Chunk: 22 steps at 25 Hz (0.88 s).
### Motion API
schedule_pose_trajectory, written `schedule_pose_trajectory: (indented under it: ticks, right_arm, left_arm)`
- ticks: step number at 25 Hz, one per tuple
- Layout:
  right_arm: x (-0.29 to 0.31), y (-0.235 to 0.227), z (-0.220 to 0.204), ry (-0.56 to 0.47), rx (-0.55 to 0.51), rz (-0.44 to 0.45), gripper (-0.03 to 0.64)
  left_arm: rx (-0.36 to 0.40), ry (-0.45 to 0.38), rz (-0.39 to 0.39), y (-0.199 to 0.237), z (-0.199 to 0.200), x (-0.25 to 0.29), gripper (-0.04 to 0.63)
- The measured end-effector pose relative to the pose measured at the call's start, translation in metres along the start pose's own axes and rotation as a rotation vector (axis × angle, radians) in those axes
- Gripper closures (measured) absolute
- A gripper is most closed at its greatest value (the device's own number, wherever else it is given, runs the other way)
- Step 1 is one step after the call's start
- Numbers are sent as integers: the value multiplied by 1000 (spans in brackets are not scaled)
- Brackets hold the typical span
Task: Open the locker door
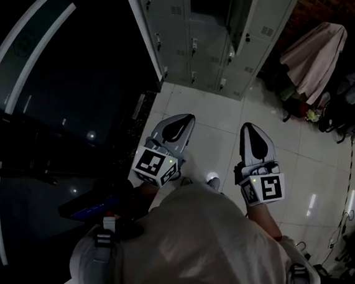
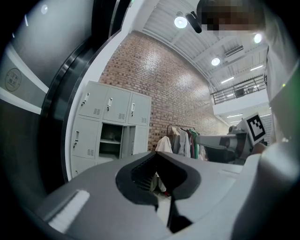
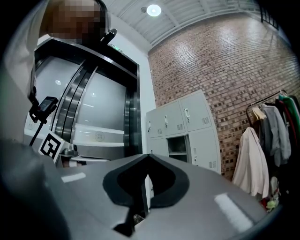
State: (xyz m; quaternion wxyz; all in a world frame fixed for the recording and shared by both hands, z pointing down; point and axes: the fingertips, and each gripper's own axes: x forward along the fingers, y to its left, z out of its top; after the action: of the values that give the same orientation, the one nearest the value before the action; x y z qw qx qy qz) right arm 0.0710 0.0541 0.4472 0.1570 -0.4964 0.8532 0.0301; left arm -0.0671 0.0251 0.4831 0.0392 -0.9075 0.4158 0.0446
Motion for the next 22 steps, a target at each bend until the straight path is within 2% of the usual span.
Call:
schedule_pose_trajectory:
  ticks: [5, 22]
  right_arm:
    - [-3, -3, 1, 8, 32, -13, 617]
    - [-7, -6, -10, 13, 24, 0, 617]
  left_arm:
    - [2, 0, -2, -4, -1, 2, 537]
    - [-1, 22, 28, 1, -14, 0, 537]
